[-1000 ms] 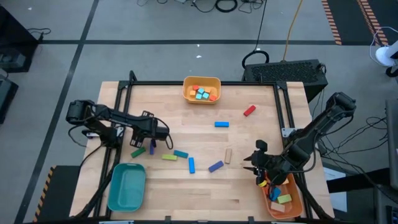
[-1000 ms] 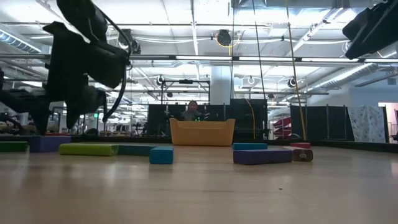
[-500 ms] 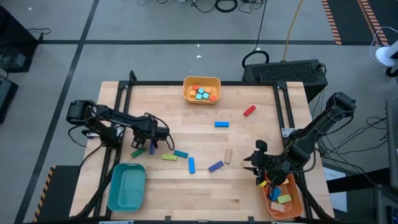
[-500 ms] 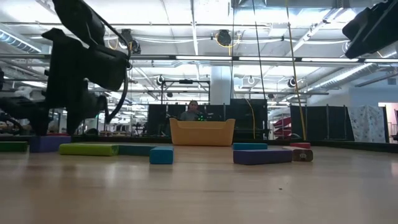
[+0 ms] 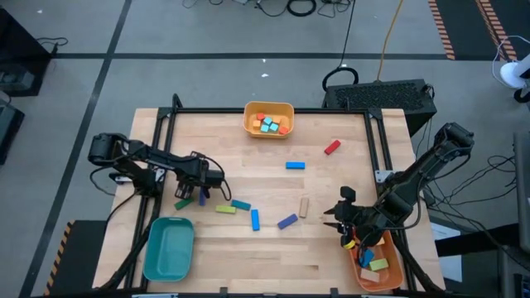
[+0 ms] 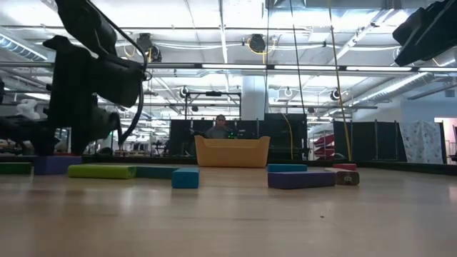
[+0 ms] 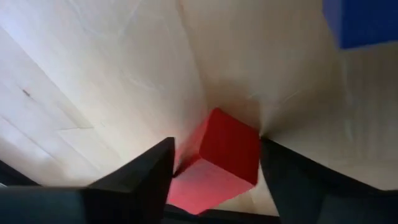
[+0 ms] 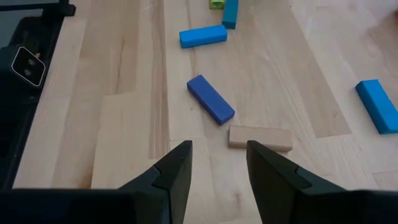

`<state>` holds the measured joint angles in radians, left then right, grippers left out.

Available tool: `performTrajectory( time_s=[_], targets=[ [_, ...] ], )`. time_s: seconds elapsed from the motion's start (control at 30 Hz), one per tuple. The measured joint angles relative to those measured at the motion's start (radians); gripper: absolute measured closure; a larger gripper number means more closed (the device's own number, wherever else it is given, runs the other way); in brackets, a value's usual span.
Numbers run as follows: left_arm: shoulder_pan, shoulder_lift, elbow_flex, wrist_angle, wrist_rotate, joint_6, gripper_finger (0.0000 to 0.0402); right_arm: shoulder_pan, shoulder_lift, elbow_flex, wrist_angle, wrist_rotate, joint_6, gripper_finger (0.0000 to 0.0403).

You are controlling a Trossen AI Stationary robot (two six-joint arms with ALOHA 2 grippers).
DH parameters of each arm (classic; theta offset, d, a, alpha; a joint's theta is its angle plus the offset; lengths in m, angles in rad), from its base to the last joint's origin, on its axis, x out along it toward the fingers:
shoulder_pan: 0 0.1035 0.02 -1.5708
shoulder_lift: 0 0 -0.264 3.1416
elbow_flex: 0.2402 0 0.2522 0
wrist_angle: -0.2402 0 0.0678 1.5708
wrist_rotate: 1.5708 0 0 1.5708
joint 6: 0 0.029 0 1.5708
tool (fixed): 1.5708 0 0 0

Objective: Sort blocks by size
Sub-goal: Put the big red rectangle block into the orange bin

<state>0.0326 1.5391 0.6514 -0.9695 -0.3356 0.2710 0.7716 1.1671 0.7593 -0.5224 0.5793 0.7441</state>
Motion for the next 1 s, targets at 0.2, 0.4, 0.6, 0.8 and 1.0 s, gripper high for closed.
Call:
performTrajectory(
  time_s=[0.2,0.4,0.6,0.8,1.0],
  targets=[
    [0.002,0.004,0.011,-0.012,-0.010,-0.022,0.0266,0.000,0.000,0.000,0.000,0.000,0.003,0.0266],
    [0.002,0.004,0.078,-0.027,-0.091,-0.123,0.0268,0.000,0.000,0.000,0.000,0.055,-0.005,0.0266],
    [0.019,0.003,0.191,-0.019,-0.089,-0.335,0.0268,-0.003,0.010,-0.016,0.005,0.143,0.002,0.0266],
    [0.020,0.003,0.285,0.045,-0.017,-0.443,0.0263,-0.036,0.045,-0.077,0.100,0.287,0.075,0.0266],
    [0.018,0.002,0.321,0.301,0.060,-0.444,0.0261,-0.097,0.116,-0.174,0.361,0.284,-0.085,0.0262]
  ],
)
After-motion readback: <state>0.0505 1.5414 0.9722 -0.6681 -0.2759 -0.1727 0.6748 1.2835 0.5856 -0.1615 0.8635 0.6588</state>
